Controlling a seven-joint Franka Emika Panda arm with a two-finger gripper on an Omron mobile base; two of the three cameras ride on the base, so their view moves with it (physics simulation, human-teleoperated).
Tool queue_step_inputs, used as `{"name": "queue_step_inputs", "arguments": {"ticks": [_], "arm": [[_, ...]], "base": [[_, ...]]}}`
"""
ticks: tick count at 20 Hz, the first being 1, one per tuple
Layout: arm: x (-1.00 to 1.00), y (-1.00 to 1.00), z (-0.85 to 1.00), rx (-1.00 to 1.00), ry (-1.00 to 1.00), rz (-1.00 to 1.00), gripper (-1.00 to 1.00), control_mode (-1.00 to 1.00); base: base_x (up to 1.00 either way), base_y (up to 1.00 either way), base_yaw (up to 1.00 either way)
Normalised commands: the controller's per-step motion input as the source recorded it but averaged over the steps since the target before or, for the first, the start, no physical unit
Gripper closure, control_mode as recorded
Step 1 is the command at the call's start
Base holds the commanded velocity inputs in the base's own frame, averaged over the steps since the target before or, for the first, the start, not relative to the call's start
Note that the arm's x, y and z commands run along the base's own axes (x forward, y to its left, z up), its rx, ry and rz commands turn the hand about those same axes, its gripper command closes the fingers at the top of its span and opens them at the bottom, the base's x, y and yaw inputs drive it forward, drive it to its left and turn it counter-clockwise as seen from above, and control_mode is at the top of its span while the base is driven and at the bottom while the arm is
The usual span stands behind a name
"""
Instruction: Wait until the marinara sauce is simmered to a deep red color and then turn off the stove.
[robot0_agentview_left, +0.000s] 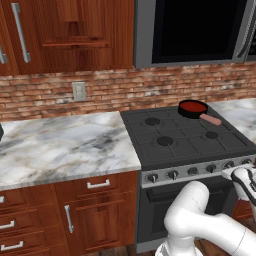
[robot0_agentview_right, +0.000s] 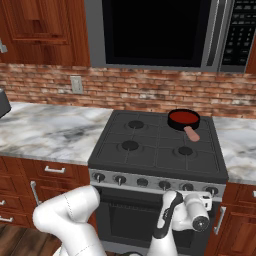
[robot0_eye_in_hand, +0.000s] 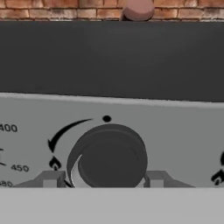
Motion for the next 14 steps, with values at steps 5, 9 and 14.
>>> {"name": "queue_step_inputs", "arguments": {"ticks": [5, 9, 14], "arm": [[-0.04, -0.07, -0.07, 0.15, 0.0, -0.06, 1.0, -1.0], [-0.05, -0.06, -0.08, 0.16, 0.0, -0.07, 1.0, -1.0], [-0.03, -0.01, -0.11, 0.14, 0.0, -0.09, 1.0, -1.0]], "base": [[0.0, 0.0, 0.0], [0.0, 0.0, 0.0], [0.0, 0.0, 0.0]]}}
